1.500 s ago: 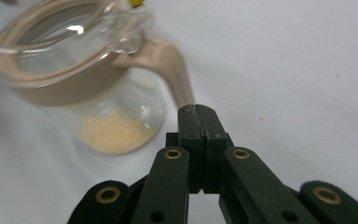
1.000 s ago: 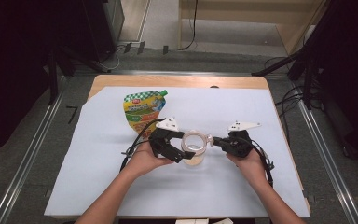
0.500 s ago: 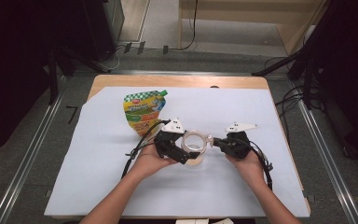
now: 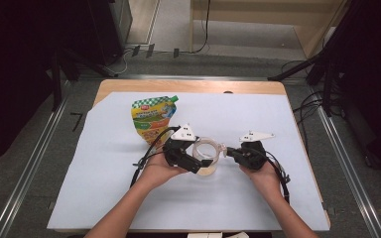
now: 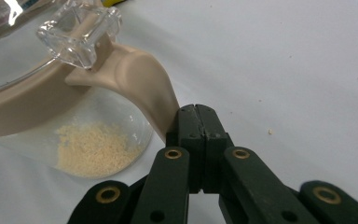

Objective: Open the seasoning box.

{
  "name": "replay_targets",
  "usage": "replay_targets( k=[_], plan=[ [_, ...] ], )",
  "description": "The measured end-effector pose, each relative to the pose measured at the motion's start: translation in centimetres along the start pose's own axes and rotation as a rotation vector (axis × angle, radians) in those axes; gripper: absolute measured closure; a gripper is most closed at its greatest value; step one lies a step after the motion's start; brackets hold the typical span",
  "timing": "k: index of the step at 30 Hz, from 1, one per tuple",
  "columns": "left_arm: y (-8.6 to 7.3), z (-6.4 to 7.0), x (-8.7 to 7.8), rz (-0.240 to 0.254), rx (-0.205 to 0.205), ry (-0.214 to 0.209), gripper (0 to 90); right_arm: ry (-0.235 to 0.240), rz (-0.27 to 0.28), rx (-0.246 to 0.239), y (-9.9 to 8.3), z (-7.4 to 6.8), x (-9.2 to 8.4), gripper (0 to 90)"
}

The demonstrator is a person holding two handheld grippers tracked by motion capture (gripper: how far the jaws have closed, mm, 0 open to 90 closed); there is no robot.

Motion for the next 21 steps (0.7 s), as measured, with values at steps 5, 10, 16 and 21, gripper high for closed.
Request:
replay_targets(
  k=[5,10,16,21],
  plan=[
    [0.2,0.0,0.0,-0.008,-0.006,0.001,10.8,-0.003,-0.001,0.001,0.0,0.0,0.0,90.0],
    [0.6,0.1,-0.1,-0.005,-0.004,0.004,10.8,-0.004,-0.003,0.004,0.0,-0.1,0.0,90.0],
    [0.9,0.2,-0.2,-0.001,0.004,0.006,11.0,-0.007,-0.002,0.007,0.0,-0.1,0.0,90.0],
    [1.6,0.4,-0.3,0.017,-0.011,-0.030,12.8,-0.007,-0.002,0.000,-0.1,-0.2,0.0,90.0]
  ],
)
Point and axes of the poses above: each handheld gripper's, and its own axes: x roughly forward along the jaws, y roughly out of its top, z roughly to its right, the point moved 10 cm from there along x, roughly forward along the jaws
